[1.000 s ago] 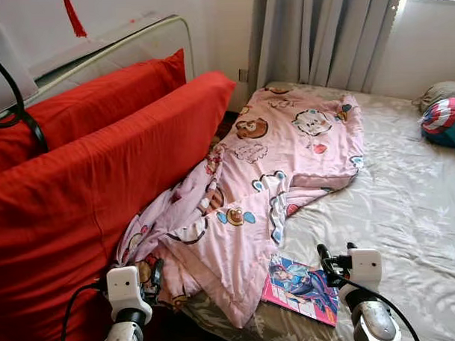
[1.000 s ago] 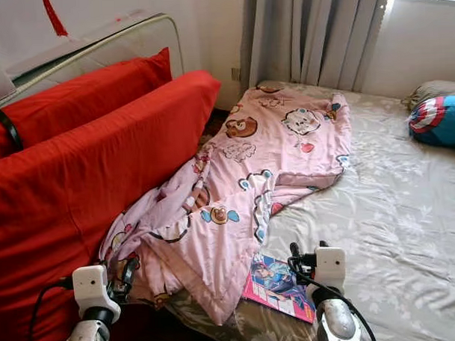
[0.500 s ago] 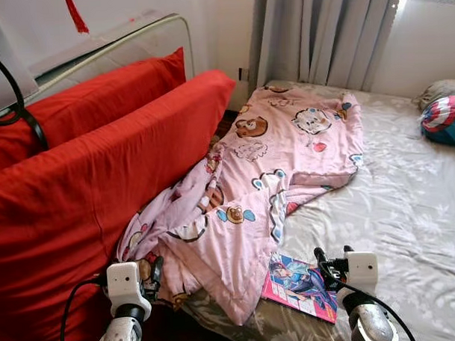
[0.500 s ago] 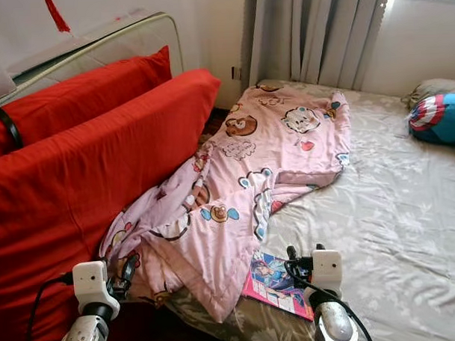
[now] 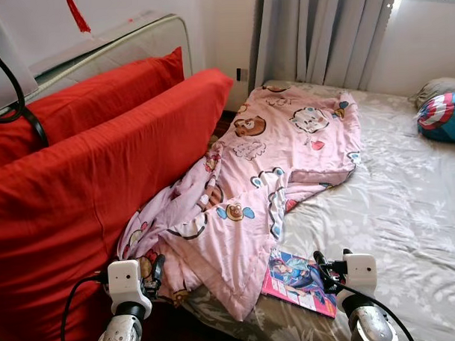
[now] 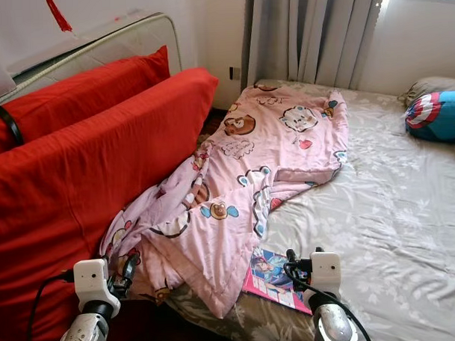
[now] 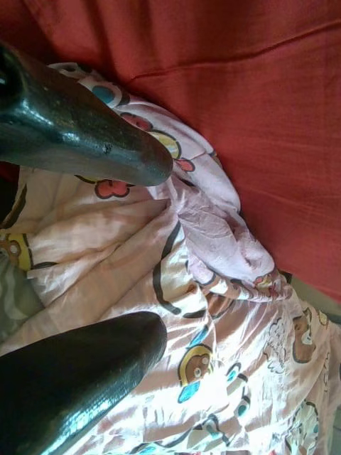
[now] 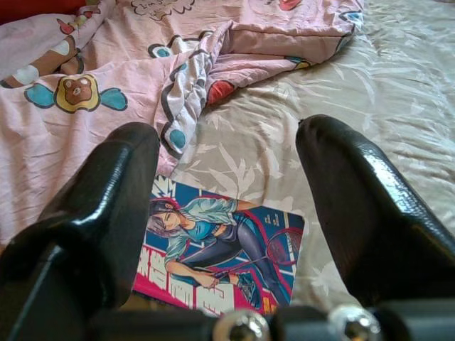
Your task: Clean up the room
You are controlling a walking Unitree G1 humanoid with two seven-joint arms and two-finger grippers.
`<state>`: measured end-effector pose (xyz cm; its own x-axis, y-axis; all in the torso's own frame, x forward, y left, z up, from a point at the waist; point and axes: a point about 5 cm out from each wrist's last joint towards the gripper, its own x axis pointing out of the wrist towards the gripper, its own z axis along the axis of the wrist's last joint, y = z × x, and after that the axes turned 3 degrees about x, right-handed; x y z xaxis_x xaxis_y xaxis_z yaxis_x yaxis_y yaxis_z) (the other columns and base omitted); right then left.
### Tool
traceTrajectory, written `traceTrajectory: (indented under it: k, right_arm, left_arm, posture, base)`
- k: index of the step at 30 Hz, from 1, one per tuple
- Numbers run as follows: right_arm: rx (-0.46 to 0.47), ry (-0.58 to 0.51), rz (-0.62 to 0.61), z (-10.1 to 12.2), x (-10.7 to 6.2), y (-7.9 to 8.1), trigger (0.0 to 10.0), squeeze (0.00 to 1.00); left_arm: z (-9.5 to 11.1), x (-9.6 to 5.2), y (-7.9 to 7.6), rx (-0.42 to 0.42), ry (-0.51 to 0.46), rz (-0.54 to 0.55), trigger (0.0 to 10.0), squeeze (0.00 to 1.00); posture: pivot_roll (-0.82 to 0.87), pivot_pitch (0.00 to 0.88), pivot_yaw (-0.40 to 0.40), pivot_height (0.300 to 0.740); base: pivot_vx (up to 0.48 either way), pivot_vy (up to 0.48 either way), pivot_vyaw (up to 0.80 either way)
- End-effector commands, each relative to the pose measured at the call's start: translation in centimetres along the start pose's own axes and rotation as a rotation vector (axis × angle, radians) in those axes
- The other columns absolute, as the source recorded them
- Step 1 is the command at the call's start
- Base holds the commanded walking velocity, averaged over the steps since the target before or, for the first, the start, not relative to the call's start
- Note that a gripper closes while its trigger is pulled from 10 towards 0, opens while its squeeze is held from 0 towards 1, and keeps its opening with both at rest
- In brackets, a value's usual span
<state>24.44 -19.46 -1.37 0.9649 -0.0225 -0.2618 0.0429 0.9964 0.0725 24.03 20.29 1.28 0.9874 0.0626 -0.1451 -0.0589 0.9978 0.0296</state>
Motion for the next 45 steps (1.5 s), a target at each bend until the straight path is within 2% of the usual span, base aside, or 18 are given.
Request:
traceTrajectory:
  k: [1,6,9,22,25,29,45]
  right_arm:
    - [0.004,-0.017,0.003,0.3,0.1,0.1,10.0,0.0]
    - [0.002,0.031,-0.001,-0.1,0.2,0.2,10.0,0.0]
    - [0.002,0.006,0.011,0.1,0.2,0.3,10.0,0.0]
    - [0.006,0.029,0.012,0.1,0.5,0.5,10.0,0.0]
    - [0.003,0.042,0.018,-0.1,0.5,0.6,10.0,0.0]
    - [0.011,0.004,0.034,0.1,0.3,0.8,10.0,0.0]
    - [0.027,0.042,0.029,-0.7,0.0,1.2,10.0,0.0]
  left_arm:
    - [0.2,-0.1,0.4,-0.001,-0.005,0.01,10.0,0.0]
    - [0.2,-0.3,0.7,-0.004,-0.001,0.018,10.0,0.0]
    - [0.1,-0.3,0.6,-0.008,0.0,0.015,10.0,0.0]
    - [0.2,-0.4,0.7,-0.012,0.006,0.014,10.0,0.0]
    - [0.1,-0.4,0.7,-0.014,0.01,0.013,10.0,0.0]
    - [0.1,-0.5,0.7,-0.013,0.011,0.012,10.0,0.0]
    - [0.2,-0.9,1.1,-0.005,0.021,0.009,10.0,0.0]
  posture:
    - [-0.03,0.04,0.023,0.682]
    - [-0.03,0.051,0.023,0.682]
    - [-0.02,0.054,0.023,0.662]
    - [-0.02,0.057,0.022,0.662]
    - [-0.02,0.06,0.022,0.642]
    - [-0.02,0.065,0.025,0.642]
    - [-0.01,0.084,0.043,0.642]
  base:
    - [0.0,0.0,0.0]
    - [0.0,0.0,0.0]
    - [0.0,0.0,0.0]
    - [0.0,0.0,0.0]
    - [0.0,0.0,0.0]
    - [0.0,0.0,0.0]
    - [0.0,0.0,0.0]
